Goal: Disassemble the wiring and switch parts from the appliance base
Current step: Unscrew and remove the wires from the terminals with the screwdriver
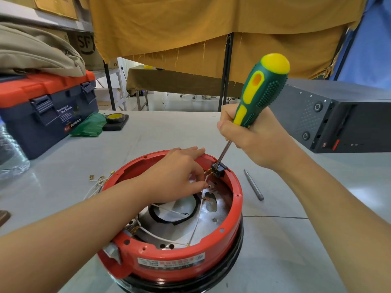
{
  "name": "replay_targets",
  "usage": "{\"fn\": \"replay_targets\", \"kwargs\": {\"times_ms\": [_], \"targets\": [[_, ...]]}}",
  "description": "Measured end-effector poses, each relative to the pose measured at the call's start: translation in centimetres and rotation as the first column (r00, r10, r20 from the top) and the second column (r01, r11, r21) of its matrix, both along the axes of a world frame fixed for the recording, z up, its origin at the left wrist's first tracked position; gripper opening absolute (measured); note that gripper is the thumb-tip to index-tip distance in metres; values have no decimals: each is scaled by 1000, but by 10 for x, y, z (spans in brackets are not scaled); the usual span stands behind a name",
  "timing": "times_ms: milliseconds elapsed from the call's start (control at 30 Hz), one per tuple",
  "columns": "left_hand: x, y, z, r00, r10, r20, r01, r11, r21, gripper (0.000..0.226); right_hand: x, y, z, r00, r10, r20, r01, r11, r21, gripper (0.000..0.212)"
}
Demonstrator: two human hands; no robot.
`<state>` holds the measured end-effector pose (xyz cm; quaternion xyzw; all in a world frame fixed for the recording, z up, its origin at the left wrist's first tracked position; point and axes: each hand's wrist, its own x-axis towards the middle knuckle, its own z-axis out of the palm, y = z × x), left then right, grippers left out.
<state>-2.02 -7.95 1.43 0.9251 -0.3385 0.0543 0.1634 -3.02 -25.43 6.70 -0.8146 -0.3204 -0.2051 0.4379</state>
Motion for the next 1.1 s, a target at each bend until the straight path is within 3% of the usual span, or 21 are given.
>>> {"fn": "replay_targets", "kwargs": {"times_ms": [533,833,1100], "targets": [[0,0,0,1000,0,-9,0,1000,3,22,-3,-7,-6,1000,-8,-20,9,996,87,28],[1,0,-1,1000,-2,-2,2,1000,11,21,-1,1,-2,1000,5,13,-5,1000,4,31],[2,0,-1,1000,-6,-9,6,1000,0,20,9,-1,-9,986,57,-155,-24,977,210,26]]}}
